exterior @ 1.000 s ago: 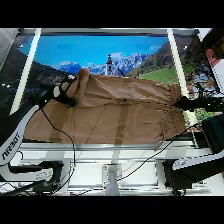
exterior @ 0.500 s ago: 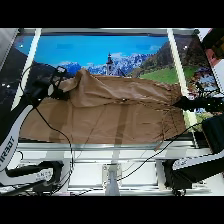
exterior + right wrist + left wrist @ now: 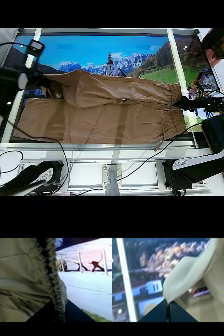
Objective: Fold the clothes and pants, and hang the long-sleeved shirts on hangers.
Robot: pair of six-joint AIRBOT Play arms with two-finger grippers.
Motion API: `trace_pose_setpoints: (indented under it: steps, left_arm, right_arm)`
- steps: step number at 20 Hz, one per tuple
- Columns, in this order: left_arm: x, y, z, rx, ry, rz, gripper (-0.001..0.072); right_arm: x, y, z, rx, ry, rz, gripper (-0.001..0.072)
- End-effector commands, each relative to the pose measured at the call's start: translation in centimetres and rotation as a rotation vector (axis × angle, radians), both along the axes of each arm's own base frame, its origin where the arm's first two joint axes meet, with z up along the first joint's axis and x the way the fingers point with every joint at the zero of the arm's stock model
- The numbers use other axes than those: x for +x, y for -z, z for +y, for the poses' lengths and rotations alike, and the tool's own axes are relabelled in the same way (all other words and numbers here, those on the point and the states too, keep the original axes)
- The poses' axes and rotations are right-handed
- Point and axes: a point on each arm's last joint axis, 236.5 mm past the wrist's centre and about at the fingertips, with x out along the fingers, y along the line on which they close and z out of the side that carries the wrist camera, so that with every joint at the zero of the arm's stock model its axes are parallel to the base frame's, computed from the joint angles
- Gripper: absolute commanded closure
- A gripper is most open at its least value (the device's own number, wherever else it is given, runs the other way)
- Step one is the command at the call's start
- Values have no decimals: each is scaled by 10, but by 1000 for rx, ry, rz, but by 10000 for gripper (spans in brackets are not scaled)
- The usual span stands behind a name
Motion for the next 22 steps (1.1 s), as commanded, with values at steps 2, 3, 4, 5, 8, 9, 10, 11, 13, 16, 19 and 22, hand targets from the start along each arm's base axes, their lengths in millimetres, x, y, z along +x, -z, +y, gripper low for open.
trace_pose_setpoints:
  steps: [2,3,4,5,8,9,10,11,13,16,19,22]
  left_arm:
    - [-28,0,29,-24,-8,97,699]
    - [-24,10,39,-21,10,120,699]
    - [-18,21,51,16,58,149,699]
    - [-11,34,64,75,119,179,698]
    - [28,65,89,112,146,141,699]
    - [44,73,94,115,143,105,698]
    - [62,79,96,126,149,56,697]
    - [79,81,97,142,156,-3,697]
    - [116,71,96,180,172,-165,697]
    - [150,53,96,228,186,-352,696]
    - [158,81,96,183,167,-343,680]
    - [160,106,94,35,72,-346,32]
  right_arm:
    - [-2,0,2,7,-3,5,671]
    - [-2,0,2,8,-4,6,671]
    - [-2,0,2,7,-4,5,671]
    - [-2,0,1,7,-4,5,671]
    - [-1,0,1,5,-2,4,671]
    - [-1,0,0,2,-1,3,671]
    - [0,1,0,0,1,1,671]
    - [0,1,-1,-2,2,0,671]
    - [0,1,-1,-2,2,0,671]
    - [1,1,-1,-4,4,-2,671]
    - [3,2,-4,-17,15,-9,671]
    - [4,2,-5,-18,20,-8,671]
